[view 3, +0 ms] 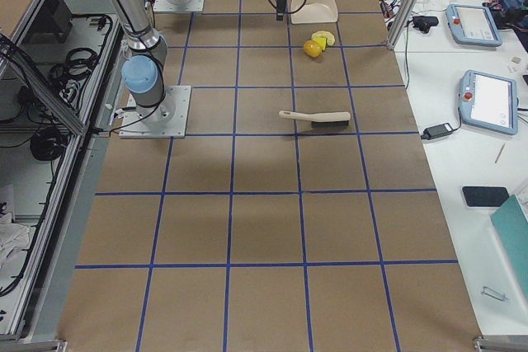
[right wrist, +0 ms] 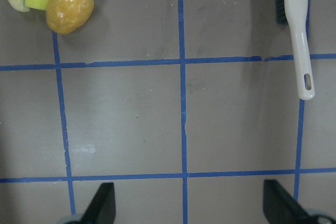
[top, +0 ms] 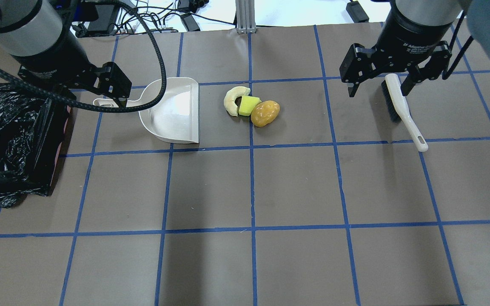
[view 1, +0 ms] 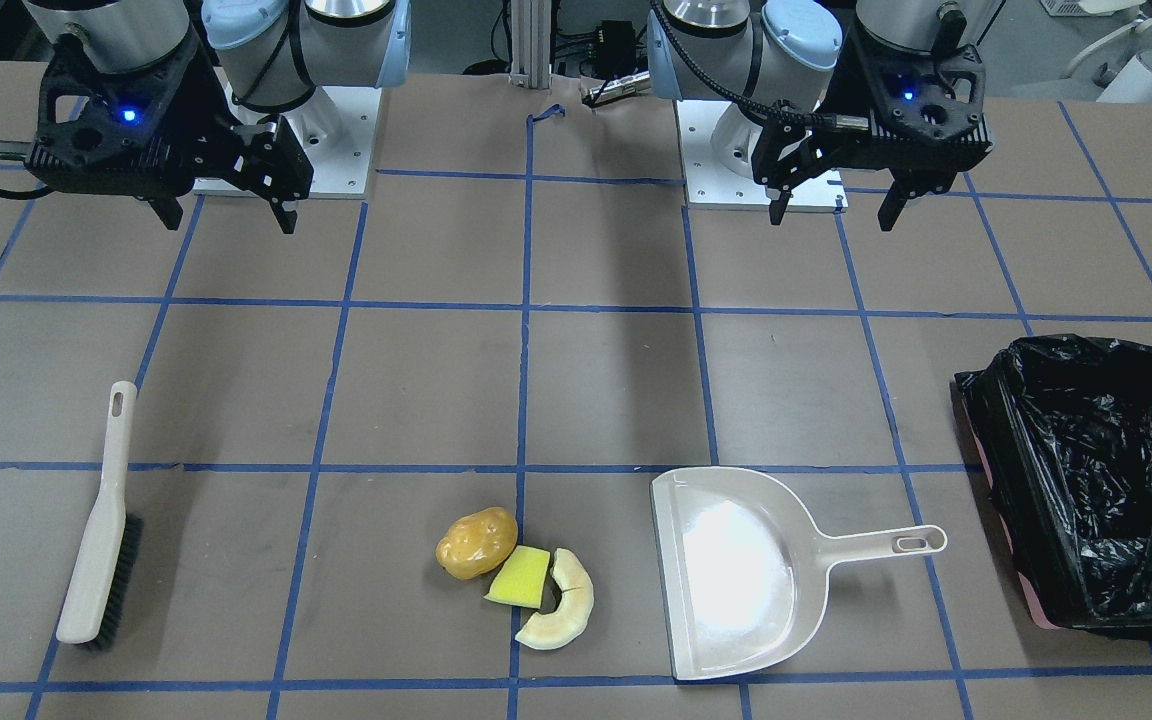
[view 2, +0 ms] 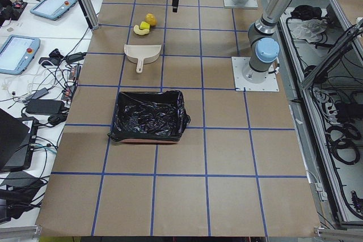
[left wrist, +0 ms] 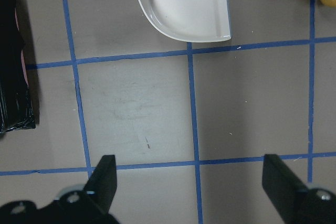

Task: Sweep and dump trash into bin
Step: 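Lower the right gripper onto the brush handle while the left descends to the dustpan, then close the left gripper on the dustpan handle and the right gripper on the brush handle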

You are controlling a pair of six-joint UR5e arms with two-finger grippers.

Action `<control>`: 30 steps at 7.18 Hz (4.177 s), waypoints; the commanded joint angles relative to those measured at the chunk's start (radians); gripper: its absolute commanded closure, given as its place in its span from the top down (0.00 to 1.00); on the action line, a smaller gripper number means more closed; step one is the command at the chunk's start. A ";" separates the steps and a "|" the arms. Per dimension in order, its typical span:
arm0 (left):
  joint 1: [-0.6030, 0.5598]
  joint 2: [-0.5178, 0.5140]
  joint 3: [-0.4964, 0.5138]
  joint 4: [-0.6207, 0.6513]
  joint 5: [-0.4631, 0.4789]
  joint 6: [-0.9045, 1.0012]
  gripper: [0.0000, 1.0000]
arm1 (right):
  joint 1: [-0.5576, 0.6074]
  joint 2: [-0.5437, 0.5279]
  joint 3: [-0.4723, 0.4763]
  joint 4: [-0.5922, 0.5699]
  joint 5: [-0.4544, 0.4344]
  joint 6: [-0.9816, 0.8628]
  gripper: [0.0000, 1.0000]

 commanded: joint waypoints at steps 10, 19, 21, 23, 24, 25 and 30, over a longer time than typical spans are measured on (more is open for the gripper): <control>0.008 -0.006 0.001 0.008 0.005 0.037 1.00 | -0.290 0.024 0.220 -0.229 -0.027 -0.272 1.00; 0.145 -0.148 -0.005 0.113 -0.012 1.119 1.00 | -0.362 0.321 0.275 -0.495 -0.064 -0.479 0.99; 0.146 -0.232 -0.007 0.141 -0.076 1.312 1.00 | -0.368 0.364 0.276 -0.489 -0.064 -0.416 0.97; 0.146 -0.327 0.004 0.220 -0.052 1.474 1.00 | -0.368 0.375 0.282 -0.482 -0.064 -0.384 0.91; 0.148 -0.360 0.019 0.223 0.009 1.488 1.00 | -0.368 0.376 0.294 -0.482 -0.064 -0.382 0.86; 0.149 -0.378 0.022 0.230 0.035 1.599 1.00 | -0.368 0.376 0.296 -0.482 -0.064 -0.378 0.78; 0.224 -0.476 0.024 0.375 0.020 1.732 0.98 | -0.368 0.375 0.299 -0.482 -0.065 -0.335 0.15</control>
